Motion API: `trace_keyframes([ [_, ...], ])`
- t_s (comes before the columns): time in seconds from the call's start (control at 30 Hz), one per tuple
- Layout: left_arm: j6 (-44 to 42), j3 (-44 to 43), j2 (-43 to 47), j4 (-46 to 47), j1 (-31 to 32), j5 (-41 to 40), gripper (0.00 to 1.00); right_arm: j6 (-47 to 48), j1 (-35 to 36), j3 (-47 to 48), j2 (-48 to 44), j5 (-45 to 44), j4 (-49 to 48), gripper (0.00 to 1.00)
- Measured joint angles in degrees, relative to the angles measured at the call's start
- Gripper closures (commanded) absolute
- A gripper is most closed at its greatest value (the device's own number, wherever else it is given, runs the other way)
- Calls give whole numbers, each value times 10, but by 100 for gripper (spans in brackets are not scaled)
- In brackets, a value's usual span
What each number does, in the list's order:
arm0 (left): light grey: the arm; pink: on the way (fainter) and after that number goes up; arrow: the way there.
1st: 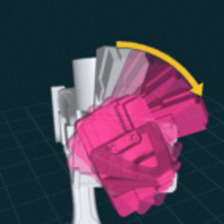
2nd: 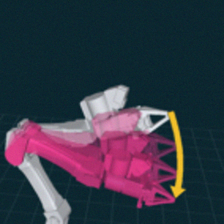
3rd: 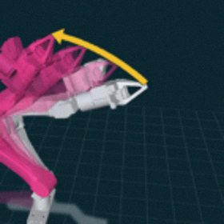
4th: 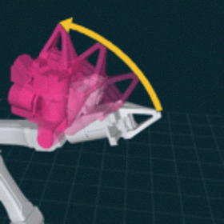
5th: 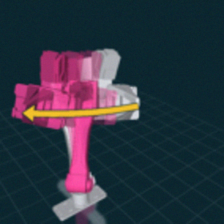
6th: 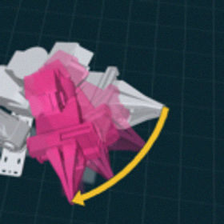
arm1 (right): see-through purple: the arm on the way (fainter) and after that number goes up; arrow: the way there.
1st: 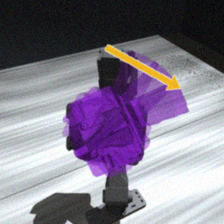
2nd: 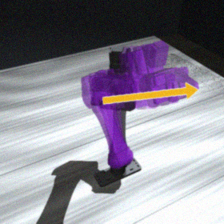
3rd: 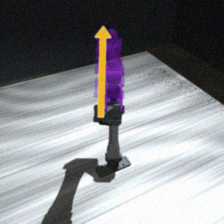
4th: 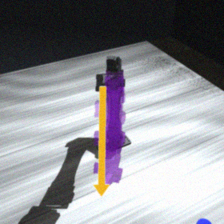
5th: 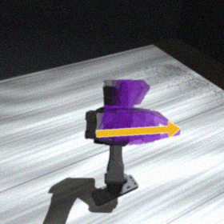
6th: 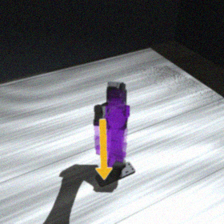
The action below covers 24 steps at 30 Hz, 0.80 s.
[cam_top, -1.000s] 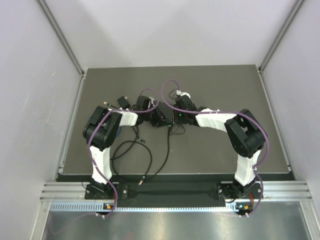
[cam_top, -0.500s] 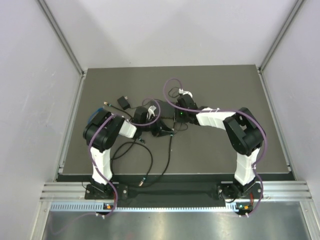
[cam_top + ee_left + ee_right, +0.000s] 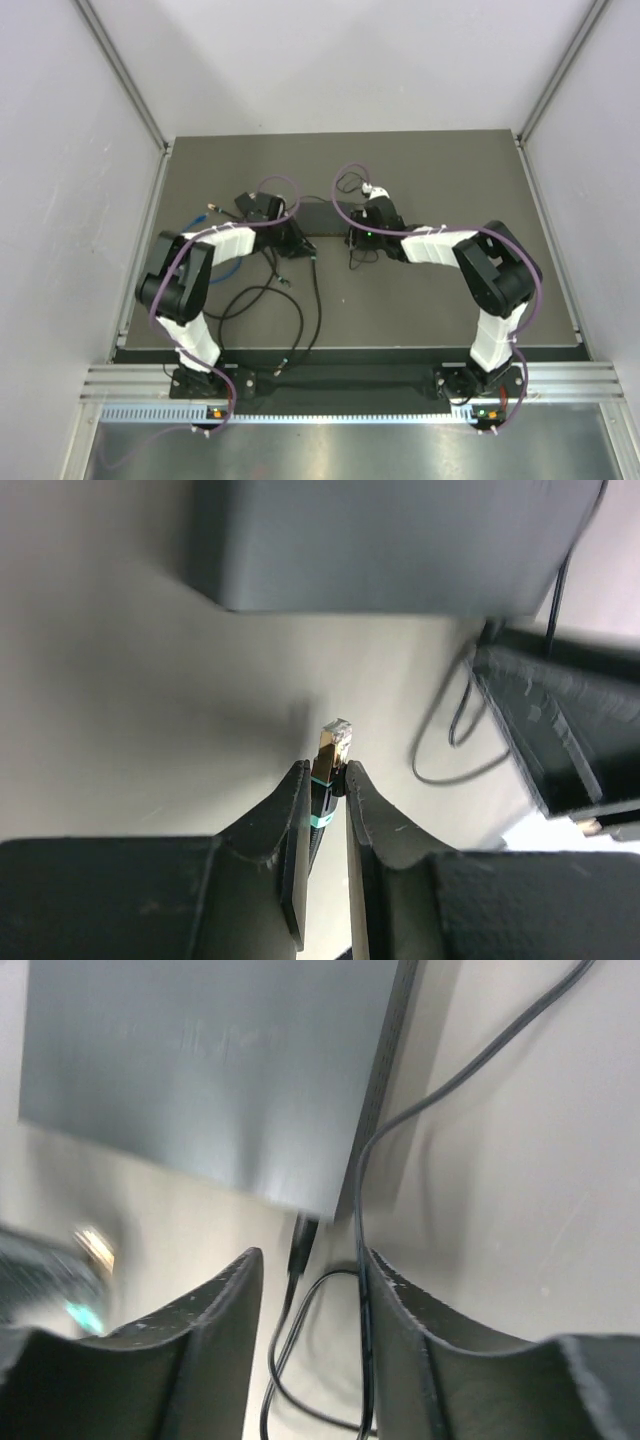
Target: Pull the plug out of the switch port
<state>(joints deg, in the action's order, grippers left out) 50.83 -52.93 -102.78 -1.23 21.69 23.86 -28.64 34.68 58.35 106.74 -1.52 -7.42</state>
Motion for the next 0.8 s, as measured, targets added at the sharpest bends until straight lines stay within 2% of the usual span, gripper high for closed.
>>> trace_keyframes([
  [0.13,-46,-45,48,-104,-35,-67,100,7,0,-37,-25,21,-22,52],
  [0.33,-99,-115,107,-193,-109,-162,100,12,0,-43,-29,38,-30,50],
  [0.6,-121,-213,79,-224,-189,-234,100,15,0,-43,-29,45,-36,49],
  [0.8,-104,-245,42,-217,-223,-339,100,16,0,-43,-29,46,-37,49],
])
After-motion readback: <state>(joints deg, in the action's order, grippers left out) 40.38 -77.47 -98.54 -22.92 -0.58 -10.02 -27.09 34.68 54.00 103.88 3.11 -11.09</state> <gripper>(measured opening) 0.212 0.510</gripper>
